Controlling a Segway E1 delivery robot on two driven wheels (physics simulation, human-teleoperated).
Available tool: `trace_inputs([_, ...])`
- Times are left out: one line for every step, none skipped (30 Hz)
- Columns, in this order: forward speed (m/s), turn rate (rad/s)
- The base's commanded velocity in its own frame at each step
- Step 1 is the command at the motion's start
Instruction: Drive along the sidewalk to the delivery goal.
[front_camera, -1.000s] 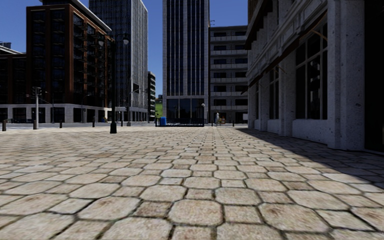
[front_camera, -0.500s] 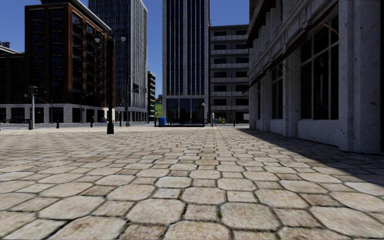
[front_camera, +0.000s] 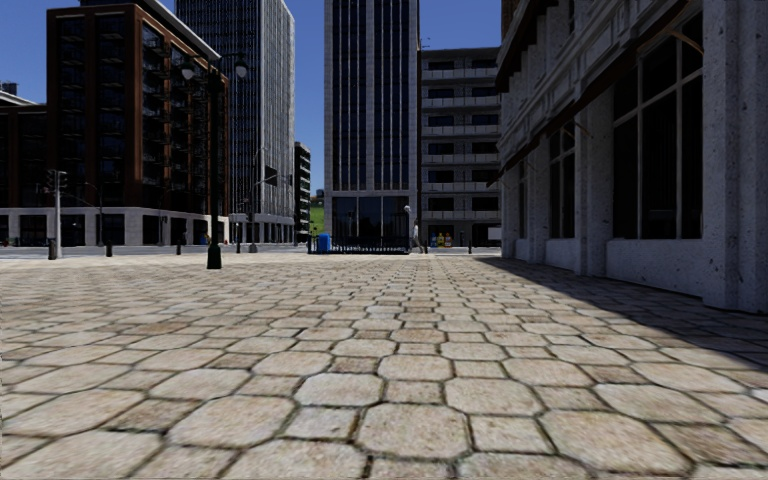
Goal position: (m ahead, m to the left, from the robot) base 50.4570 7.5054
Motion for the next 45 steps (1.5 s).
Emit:
trace_inputs([0.83,0.0])
trace_inputs([0.83,0.0])
trace_inputs([0.83,0.0])
trace_inputs([0.83,0.0])
trace_inputs([0.83,0.0])
trace_inputs([0.83,0.0])
trace_inputs([0.83,0.0])
trace_inputs([0.83,0.0])
trace_inputs([0.83,0.0])
trace_inputs([0.83,0.0])
trace_inputs([0.83,0.0])
trace_inputs([0.83,0.0])
trace_inputs([0.83,0.0])
trace_inputs([0.83,0.0])
trace_inputs([0.83,0.0])
trace_inputs([0.83,0.0])
trace_inputs([0.83,0.0])
trace_inputs([0.84,0.0])
trace_inputs([0.84,0.0])
trace_inputs([0.85,0.0])
trace_inputs([0.89,0.0])
trace_inputs([0.91,0.0])
trace_inputs([0.93,0.0])
trace_inputs([0.94,0.0])
trace_inputs([0.95,0.0])
trace_inputs([0.95,0.0])
trace_inputs([0.96,0.0])
trace_inputs([0.96,0.0])
trace_inputs([0.96,0.0])
trace_inputs([0.97,0.0])
trace_inputs([0.97,0.0])
trace_inputs([0.97,0.0])
trace_inputs([0.97,0.0])
trace_inputs([0.97,0.0])
trace_inputs([0.97,0.0])
trace_inputs([0.97,0.0])
trace_inputs([0.97,0.0])
trace_inputs([0.97,0.0])
trace_inputs([0.97,0.0])
trace_inputs([0.97,0.0])
trace_inputs([0.97,0.0])
trace_inputs([0.97,0.0])
trace_inputs([0.97,0.0])
trace_inputs([0.97,0.0])
trace_inputs([0.97,0.0])
